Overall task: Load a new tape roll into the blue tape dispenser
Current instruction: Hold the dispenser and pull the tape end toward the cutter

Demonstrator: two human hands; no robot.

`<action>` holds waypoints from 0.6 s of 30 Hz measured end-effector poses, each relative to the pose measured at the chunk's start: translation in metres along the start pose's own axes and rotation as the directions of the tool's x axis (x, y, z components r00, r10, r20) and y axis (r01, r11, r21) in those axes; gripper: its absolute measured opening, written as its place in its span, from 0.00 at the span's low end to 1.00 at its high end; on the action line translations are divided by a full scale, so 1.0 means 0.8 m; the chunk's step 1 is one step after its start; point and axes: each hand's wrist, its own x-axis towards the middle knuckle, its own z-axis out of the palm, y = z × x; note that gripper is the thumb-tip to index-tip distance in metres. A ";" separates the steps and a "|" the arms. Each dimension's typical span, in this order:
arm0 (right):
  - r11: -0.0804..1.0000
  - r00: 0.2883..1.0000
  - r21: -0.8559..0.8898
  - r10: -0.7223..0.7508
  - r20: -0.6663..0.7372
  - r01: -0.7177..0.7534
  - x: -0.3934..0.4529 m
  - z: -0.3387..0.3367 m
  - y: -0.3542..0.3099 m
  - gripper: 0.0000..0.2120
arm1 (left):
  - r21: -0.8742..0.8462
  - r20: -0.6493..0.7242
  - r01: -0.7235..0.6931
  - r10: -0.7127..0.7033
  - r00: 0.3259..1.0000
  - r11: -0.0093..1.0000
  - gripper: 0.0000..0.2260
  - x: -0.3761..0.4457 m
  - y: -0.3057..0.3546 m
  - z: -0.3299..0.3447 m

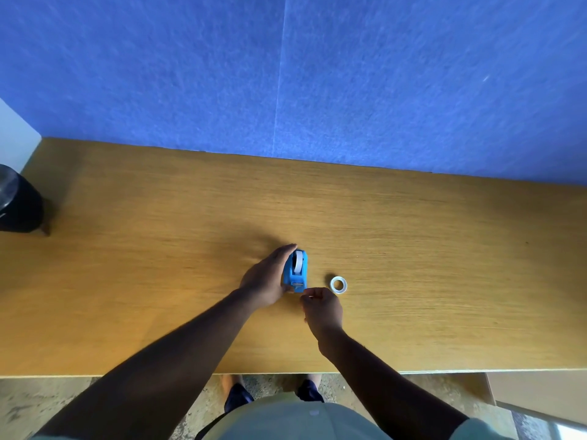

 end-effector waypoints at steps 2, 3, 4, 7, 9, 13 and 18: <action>0.994 0.996 -0.084 -0.079 -0.048 0.075 0.001 -0.002 -0.007 0.06 | 0.007 0.001 0.003 -0.004 1.000 1.000 0.46 0.000 0.001 0.000; 0.988 0.992 -0.114 -0.114 -0.062 0.107 0.003 -0.003 -0.011 0.07 | 0.011 0.001 0.003 -0.003 1.000 1.000 0.46 0.000 0.001 0.000; 0.981 0.987 -0.137 -0.146 -0.069 0.136 0.005 -0.004 -0.015 0.07 | 0.012 0.000 0.001 -0.001 1.000 1.000 0.46 0.000 0.001 0.000; 0.966 0.975 -0.167 -0.211 -0.073 0.197 0.014 -0.007 -0.030 0.09 | 0.009 -0.005 0.002 -0.002 1.000 1.000 0.47 0.000 0.000 0.002; 0.958 0.971 -0.195 -0.229 -0.072 0.212 0.024 -0.009 -0.044 0.09 | 0.008 -0.015 0.010 -0.010 1.000 1.000 0.47 0.000 -0.001 0.003; 0.922 0.965 -0.306 -0.259 -0.034 0.237 0.042 -0.010 -0.075 0.08 | -0.017 -0.011 0.000 0.000 1.000 1.000 0.45 0.001 -0.003 0.004; 0.839 0.949 -0.465 -0.315 0.006 0.282 0.056 -0.006 -0.092 0.17 | -0.020 0.005 0.010 -0.010 1.000 1.000 0.45 0.003 -0.007 0.003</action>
